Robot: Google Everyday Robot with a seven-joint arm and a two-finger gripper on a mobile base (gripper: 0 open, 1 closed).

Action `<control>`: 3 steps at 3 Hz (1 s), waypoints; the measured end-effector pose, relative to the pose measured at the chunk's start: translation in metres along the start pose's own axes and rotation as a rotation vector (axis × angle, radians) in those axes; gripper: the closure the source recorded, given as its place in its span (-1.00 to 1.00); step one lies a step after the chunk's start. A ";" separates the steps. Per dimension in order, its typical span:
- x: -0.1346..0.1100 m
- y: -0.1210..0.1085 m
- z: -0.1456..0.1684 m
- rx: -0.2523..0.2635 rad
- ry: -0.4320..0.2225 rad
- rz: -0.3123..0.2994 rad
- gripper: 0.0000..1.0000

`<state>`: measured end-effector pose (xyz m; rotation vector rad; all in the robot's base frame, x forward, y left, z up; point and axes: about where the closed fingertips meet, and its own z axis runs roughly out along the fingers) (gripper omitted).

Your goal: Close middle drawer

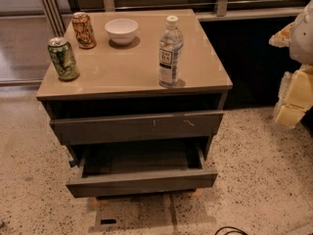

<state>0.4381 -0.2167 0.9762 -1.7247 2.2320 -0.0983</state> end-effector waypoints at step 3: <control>0.004 0.006 0.031 -0.018 -0.046 0.007 -0.18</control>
Offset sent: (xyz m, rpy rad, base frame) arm 0.0000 0.0000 0.0000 0.0000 0.0000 0.0000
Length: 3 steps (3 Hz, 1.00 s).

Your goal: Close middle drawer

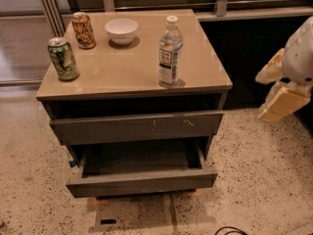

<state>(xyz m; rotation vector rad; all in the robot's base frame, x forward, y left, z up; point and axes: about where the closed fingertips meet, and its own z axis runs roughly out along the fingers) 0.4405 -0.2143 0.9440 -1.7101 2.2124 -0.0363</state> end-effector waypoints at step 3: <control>-0.010 0.051 0.158 -0.167 -0.186 0.023 1.00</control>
Offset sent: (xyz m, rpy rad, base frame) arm -0.0056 0.0980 -0.2603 0.3624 0.2371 0.1193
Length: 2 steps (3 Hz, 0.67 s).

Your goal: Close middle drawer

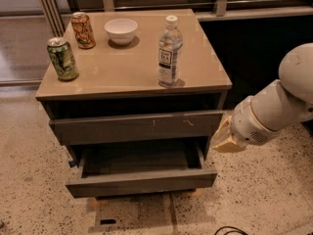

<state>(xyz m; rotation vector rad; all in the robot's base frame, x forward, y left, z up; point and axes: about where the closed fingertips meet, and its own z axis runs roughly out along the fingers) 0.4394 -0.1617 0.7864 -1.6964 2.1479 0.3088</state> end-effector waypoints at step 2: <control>0.010 0.005 0.025 -0.016 0.004 -0.031 1.00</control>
Offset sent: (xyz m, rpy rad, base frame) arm -0.0061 0.0044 -0.0797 -0.0143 0.0101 0.0930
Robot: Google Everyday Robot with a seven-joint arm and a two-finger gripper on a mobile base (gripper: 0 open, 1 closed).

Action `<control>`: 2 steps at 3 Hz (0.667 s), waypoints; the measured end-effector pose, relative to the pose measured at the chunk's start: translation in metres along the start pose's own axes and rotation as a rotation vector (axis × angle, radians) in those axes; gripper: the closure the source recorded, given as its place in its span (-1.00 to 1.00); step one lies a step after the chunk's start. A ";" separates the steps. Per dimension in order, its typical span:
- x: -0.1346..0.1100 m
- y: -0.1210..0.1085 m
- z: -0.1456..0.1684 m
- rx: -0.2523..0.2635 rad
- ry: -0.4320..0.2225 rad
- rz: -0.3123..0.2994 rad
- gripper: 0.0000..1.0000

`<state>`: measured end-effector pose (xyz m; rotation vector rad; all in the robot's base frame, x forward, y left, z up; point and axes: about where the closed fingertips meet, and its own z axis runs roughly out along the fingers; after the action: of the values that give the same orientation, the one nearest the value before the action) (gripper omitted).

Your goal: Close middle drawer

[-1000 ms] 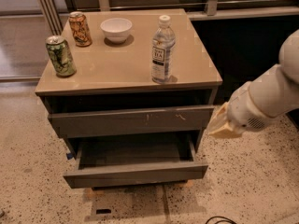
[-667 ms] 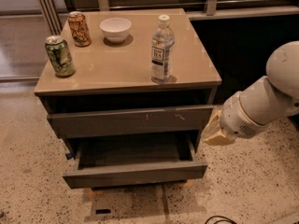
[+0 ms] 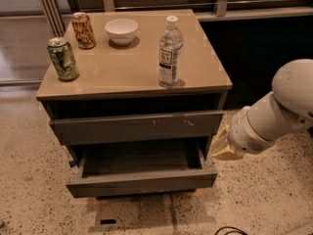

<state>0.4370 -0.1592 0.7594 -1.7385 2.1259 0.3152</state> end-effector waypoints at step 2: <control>0.040 0.020 0.142 -0.085 -0.039 -0.025 1.00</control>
Offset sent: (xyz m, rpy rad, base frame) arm -0.0007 0.0466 -0.2751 0.1307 0.1458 0.0637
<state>0.4316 -0.1334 0.6127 -1.7889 2.0900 0.4343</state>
